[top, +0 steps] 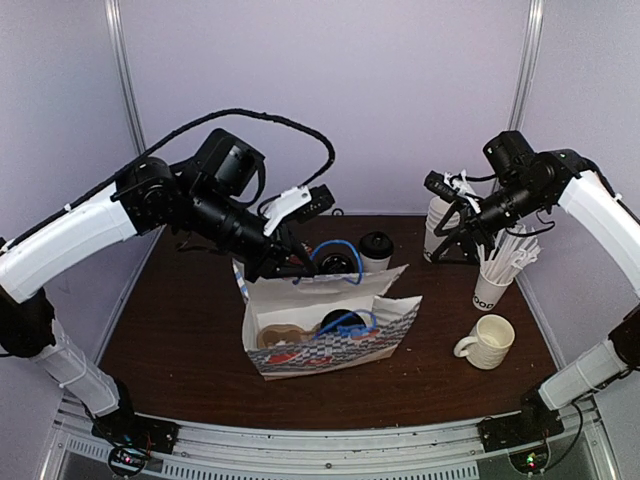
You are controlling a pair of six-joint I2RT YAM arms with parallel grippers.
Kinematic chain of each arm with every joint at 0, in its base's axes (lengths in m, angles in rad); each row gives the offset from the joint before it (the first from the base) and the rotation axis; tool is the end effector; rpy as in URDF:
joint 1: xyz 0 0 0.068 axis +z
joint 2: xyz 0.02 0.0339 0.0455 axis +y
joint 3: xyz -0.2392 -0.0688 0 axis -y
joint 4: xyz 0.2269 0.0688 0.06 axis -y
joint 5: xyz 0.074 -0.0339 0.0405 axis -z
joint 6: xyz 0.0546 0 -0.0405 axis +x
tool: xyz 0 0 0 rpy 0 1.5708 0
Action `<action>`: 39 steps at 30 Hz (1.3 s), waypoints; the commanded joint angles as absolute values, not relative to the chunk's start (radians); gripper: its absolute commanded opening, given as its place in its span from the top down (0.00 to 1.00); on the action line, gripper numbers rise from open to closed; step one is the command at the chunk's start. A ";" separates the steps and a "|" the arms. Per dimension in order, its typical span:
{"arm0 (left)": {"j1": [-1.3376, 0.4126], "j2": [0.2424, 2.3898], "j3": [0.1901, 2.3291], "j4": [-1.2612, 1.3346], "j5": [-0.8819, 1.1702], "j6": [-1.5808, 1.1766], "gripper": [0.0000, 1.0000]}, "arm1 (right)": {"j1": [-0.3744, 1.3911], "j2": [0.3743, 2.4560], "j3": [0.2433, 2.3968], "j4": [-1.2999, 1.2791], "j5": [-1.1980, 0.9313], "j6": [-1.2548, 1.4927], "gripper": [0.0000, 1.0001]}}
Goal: Pack the takeout coffee
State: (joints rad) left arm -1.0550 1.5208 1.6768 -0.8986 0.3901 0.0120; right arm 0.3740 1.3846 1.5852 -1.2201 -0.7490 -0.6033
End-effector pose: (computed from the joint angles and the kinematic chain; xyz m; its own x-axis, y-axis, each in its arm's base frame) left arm 0.1371 -0.2839 0.3627 -0.3222 0.5907 -0.7397 0.9467 0.2054 -0.2483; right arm 0.2152 0.1244 0.3555 -0.3128 -0.5691 -0.7604 -0.9436 0.2775 0.1805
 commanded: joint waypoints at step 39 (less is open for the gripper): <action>-0.541 1.782 2.034 -0.997 0.319 0.166 1.00 | 0.368 1.809 1.800 -1.030 -0.438 -0.423 0.04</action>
